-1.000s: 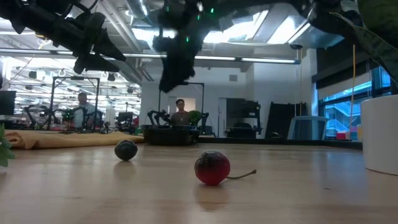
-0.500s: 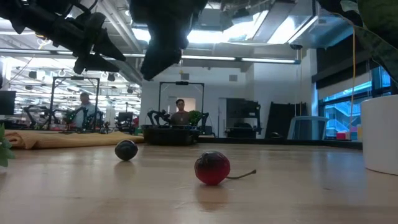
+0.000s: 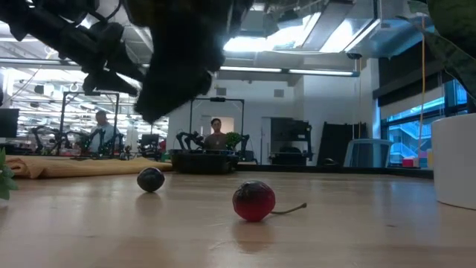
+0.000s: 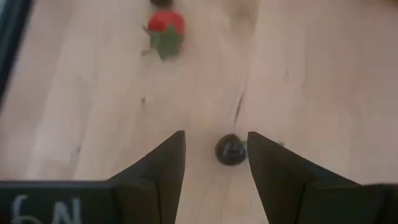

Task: Pick and placing Produce into tupperware
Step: Put the top black cherry into the black bin

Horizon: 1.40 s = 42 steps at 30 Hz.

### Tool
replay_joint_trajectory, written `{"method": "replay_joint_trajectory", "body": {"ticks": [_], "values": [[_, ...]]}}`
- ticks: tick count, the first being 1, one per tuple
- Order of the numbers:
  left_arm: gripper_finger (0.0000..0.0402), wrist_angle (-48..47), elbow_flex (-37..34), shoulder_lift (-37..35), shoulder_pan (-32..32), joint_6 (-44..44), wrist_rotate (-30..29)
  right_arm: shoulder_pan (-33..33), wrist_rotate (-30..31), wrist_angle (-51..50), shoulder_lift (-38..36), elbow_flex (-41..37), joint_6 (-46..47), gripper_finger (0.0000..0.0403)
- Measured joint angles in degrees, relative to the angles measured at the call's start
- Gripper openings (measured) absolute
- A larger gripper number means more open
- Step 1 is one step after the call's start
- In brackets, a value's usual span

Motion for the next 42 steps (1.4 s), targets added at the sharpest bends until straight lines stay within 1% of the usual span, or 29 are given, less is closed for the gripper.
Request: {"method": "replay_joint_trajectory", "body": {"ticks": [7, 15, 23, 30, 33, 39, 42], "values": [[0.0240, -3.65, 0.00, -0.02, 0.00, -0.02, 0.02, 0.88, 7.11, 4.47, 0.00, -6.22, 5.26, 0.0174], [0.0240, -6.35, 0.00, -0.02, -0.01, -0.02, 0.02, 0.88, 7.43, 14.38, 0.00, -13.00, 8.95, 0.0174], [0.0240, -6.80, -0.02, -0.02, -0.02, 0.00, 0.02, 0.88, 7.43, 17.89, 0.00, -16.43, 10.37, 0.0174], [0.0240, -6.78, -0.02, 0.00, -0.02, 0.02, 0.02, 0.86, 7.47, 18.97, 0.00, -16.63, 10.27, 0.0174], [0.0240, -6.78, -0.02, -0.02, -0.02, 0.04, 0.02, 0.52, 7.44, 19.04, 0.09, -16.63, 10.30, 0.0164], [0.0240, -6.76, -0.02, 0.00, -0.02, 0.04, 0.00, 0.36, 7.56, 18.92, 0.35, -16.61, 10.12, 0.0117], [0.0240, -6.76, -0.02, 0.00, -0.02, 0.05, 0.00, 0.36, 7.67, 18.94, 0.35, -16.61, 10.00, 0.0116]]}}
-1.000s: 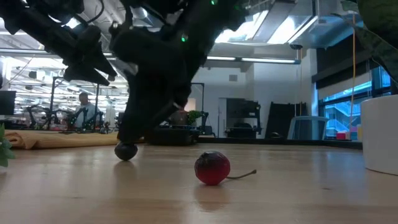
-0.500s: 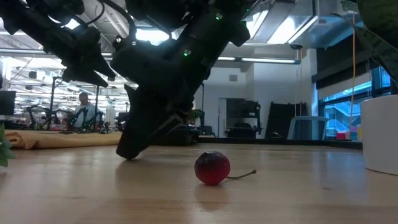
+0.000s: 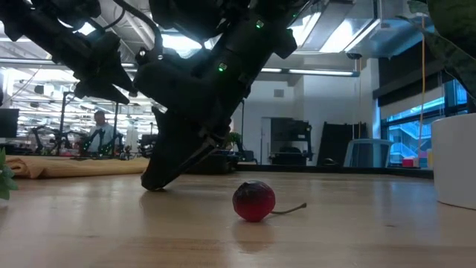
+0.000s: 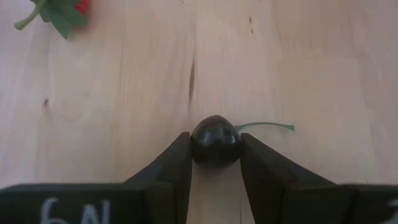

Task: Pick and placing Produce into tupperware
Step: Put the top black cherry into the black bin

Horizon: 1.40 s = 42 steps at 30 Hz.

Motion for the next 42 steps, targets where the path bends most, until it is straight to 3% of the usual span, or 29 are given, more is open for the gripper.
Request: {"method": "replay_joint_trajectory", "body": {"ticks": [7, 12, 18, 32, 42], "values": [[0.0240, 0.00, 0.00, -0.02, 0.00, 0.02, 0.00, -0.08, 0.15, -0.09, 0.00, 0.04, 0.07, 0.0132], [0.0240, 0.00, 0.00, -0.01, 0.00, 0.02, 0.00, -1.21, 0.32, -1.96, 0.11, 1.77, -1.10, 0.0117], [0.0240, 0.00, 0.00, 0.00, 0.02, 0.02, 0.00, -4.91, 0.42, -11.64, 0.11, 9.07, -4.33, 0.0123], [0.0240, 0.00, 0.00, -0.01, 0.00, 0.04, 0.00, -20.59, 0.57, -28.54, -0.18, 35.34, -12.11, 0.0123], [0.0240, 0.02, -0.02, 0.00, 0.02, 0.59, 0.00, -33.16, 0.33, -27.48, -1.99, 34.93, -8.78, 0.0123]]}}
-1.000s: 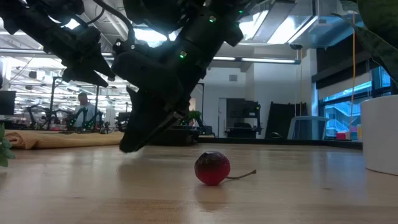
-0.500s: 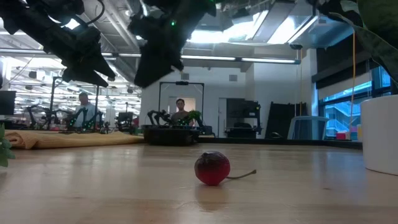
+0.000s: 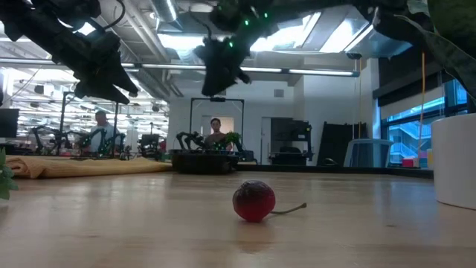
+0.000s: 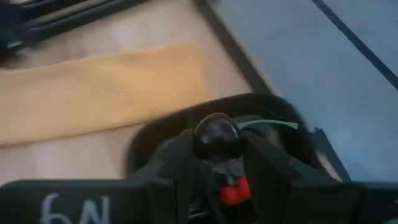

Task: Pick and placing Produce into tupperware
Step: Put the top black cherry into the black bin

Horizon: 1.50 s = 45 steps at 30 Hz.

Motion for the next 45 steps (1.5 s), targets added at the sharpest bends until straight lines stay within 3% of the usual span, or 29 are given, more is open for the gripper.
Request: {"method": "replay_joint_trajectory", "body": {"ticks": [11, 29, 45], "values": [[0.0240, 0.00, 0.00, -0.01, 0.00, 0.00, -0.47, -6.26, -3.48, -0.12, 6.44, 0.00, 7.05, 0.0123], [0.0240, 0.04, 0.00, -0.02, -0.01, -0.06, -3.04, -7.30, -5.77, -3.83, 14.00, -0.04, 8.89, 0.0123], [0.0240, 0.04, 0.00, -0.01, -0.02, -0.28, -3.04, -7.29, -5.73, -4.35, 14.27, -0.04, 8.15, 0.0144]]}}
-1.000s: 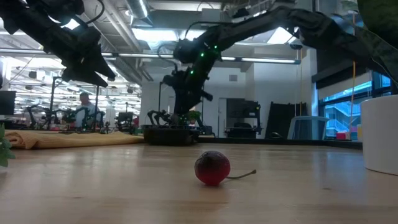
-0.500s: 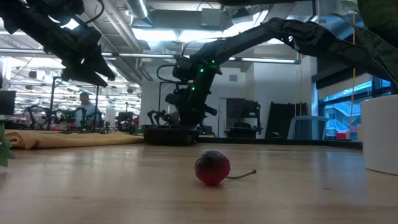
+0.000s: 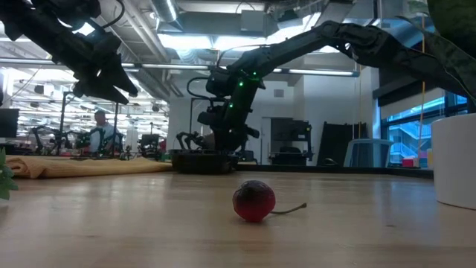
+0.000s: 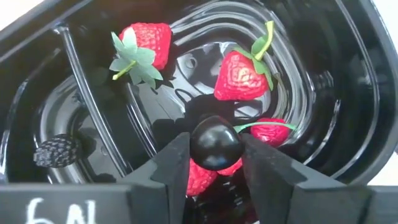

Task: Pick and placing Produce into tupperware
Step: Put the top black cherry into the black bin, then put the right red cherry into the black bin

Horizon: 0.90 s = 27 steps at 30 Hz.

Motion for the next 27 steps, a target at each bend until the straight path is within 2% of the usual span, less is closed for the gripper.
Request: {"method": "replay_joint_trajectory", "body": {"ticks": [14, 23, 27], "values": [[0.0240, 0.00, 0.00, -0.01, 0.00, 0.02, 0.00, 0.00, 0.00, -0.99, -0.63, 1.00, -0.10, 0.0183], [0.0240, 0.53, 0.00, 0.00, 0.02, 0.08, 0.00, 2.19, 0.22, -2.89, -13.64, 1.16, -9.29, 0.0187], [0.0240, 2.55, 0.00, 0.01, 0.00, 0.06, 0.00, 4.63, 0.13, -7.40, -20.42, 1.16, -12.73, 0.0187]]}}
